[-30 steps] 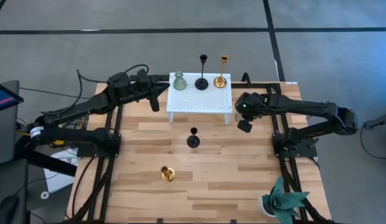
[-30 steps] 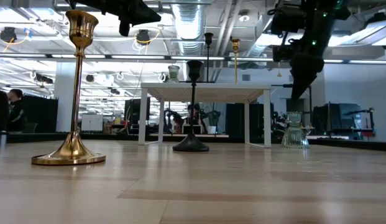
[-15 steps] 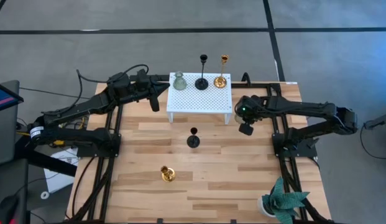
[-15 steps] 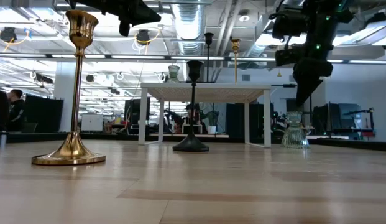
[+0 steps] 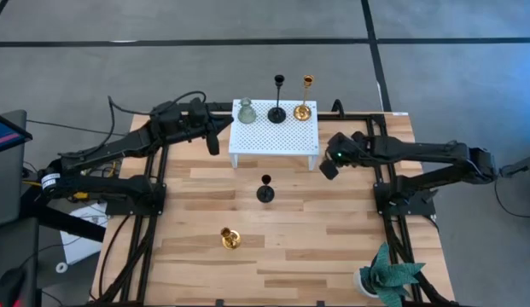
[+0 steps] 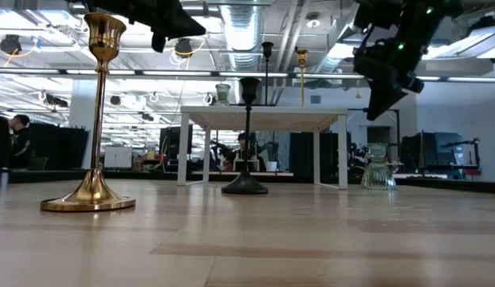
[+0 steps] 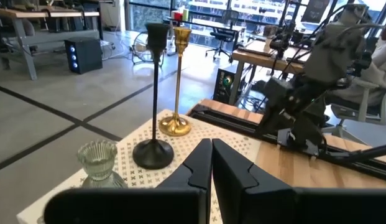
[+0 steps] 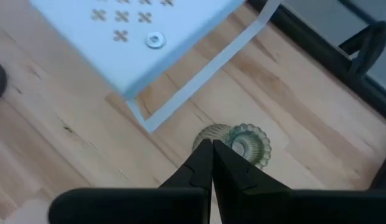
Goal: Pick & Place candle stick holders
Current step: Align the transparent candle holder with the transparent candle holder on the shelf
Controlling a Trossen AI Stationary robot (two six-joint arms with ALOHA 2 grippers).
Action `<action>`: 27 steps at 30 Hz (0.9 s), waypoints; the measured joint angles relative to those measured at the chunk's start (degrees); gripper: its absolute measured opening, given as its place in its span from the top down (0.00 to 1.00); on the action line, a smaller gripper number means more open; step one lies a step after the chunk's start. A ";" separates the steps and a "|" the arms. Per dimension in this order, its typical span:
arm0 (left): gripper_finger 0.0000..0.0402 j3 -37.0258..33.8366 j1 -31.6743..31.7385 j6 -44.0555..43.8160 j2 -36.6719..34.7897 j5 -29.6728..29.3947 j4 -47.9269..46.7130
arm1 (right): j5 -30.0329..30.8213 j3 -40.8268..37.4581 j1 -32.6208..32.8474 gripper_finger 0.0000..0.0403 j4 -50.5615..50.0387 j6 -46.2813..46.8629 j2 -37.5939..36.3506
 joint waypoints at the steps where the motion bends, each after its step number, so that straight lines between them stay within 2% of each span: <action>1: 0.97 -0.19 0.00 -0.01 0.00 -0.02 0.09 | 1.01 0.00 0.76 1.00 -0.28 0.67 -0.65; 4: 0.97 -0.52 -0.02 0.00 0.00 0.00 0.16 | 2.52 -2.05 2.59 1.00 0.12 3.67 -3.87; 10: 0.97 -0.56 -0.01 -0.01 -0.13 -0.01 0.22 | 2.74 -13.22 8.19 1.00 5.47 16.35 -13.05; 15: 0.97 -0.56 0.00 0.00 -0.13 -0.01 0.25 | 8.63 -21.38 15.01 1.00 13.65 23.85 -18.28; 21: 0.97 -0.59 0.00 0.00 -0.13 -0.02 0.64 | 10.90 -27.77 20.94 1.00 19.48 28.83 -19.63; 27: 0.97 -0.63 0.00 0.00 -0.13 -0.20 0.66 | 18.66 -31.09 23.33 1.00 20.21 34.55 -19.40</action>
